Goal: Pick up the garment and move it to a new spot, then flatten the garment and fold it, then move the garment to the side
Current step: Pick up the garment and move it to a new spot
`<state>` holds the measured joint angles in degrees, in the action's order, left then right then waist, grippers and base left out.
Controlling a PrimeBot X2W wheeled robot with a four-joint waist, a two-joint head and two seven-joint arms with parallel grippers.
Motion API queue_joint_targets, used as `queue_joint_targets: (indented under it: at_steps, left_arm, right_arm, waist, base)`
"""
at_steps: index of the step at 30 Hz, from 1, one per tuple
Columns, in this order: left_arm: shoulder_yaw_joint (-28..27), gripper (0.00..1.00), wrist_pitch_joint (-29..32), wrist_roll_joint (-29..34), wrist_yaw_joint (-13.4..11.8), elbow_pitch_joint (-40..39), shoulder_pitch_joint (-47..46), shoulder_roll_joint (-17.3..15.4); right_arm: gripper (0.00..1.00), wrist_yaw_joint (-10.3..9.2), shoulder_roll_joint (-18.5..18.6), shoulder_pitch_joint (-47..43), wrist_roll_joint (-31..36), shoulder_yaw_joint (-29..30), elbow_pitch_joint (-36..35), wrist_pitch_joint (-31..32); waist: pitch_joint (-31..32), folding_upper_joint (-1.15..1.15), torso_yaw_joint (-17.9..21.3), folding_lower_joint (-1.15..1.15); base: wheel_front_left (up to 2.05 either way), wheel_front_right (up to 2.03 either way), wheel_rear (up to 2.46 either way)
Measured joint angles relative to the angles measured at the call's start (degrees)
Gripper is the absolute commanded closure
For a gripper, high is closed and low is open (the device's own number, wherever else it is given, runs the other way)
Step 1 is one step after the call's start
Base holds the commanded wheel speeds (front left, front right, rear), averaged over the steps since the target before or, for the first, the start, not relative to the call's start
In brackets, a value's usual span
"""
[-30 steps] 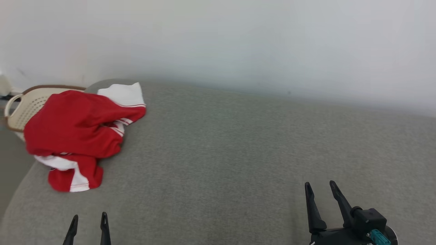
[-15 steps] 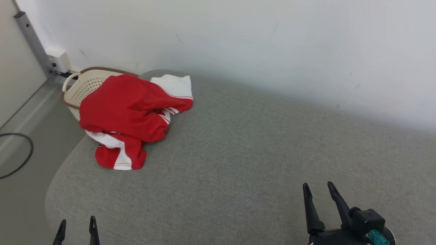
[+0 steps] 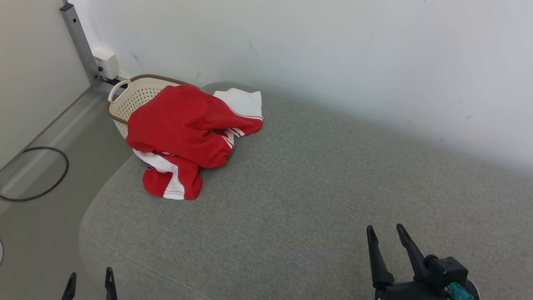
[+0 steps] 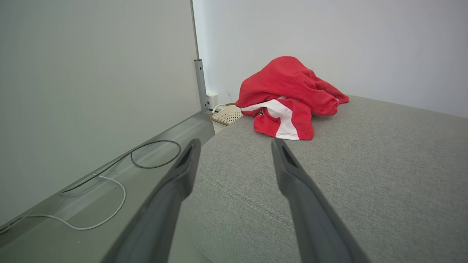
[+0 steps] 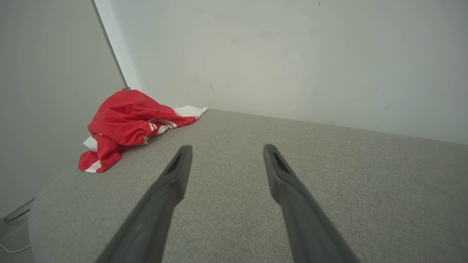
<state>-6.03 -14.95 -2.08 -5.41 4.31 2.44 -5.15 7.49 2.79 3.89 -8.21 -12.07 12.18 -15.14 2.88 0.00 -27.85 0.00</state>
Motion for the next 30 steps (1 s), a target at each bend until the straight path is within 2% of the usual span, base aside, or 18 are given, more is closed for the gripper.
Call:
queue_joint_targets:
  at_steps: [9,14,17,30]
  left_arm:
    - [0.94,0.00,0.00,-1.49,0.81,-0.20,-2.91,0.45]
    - [0.91,0.00,0.00,-2.50,2.94,0.34,-9.61,-0.29]
    - [0.86,0.00,0.00,-3.54,5.44,0.99,-16.57,-1.22]
    - [-5.20,0.00,-0.07,-8.17,8.86,7.04,-35.99,-4.49]
  right_arm:
    - [0.00,0.00,0.01,0.81,0.02,-0.32,0.62,0.00]
    - [0.00,0.00,-0.01,1.55,0.27,-0.49,0.69,0.00]
    - [0.00,0.00,-0.01,2.72,1.23,-0.26,0.60,0.00]
    - [0.00,0.00,0.00,6.00,3.25,2.26,-0.87,0.00]
  waist:
    - [-0.84,0.00,0.91,0.00]
    - [-1.29,0.00,2.56,0.00]
    - [-1.98,0.00,4.35,0.00]
    - [-6.33,0.00,12.97,0.01]
  base:
    - [0.00,0.00,0.00]
    - [0.00,0.00,0.00]
    - [0.00,0.00,0.00]
    - [0.00,0.00,0.00]
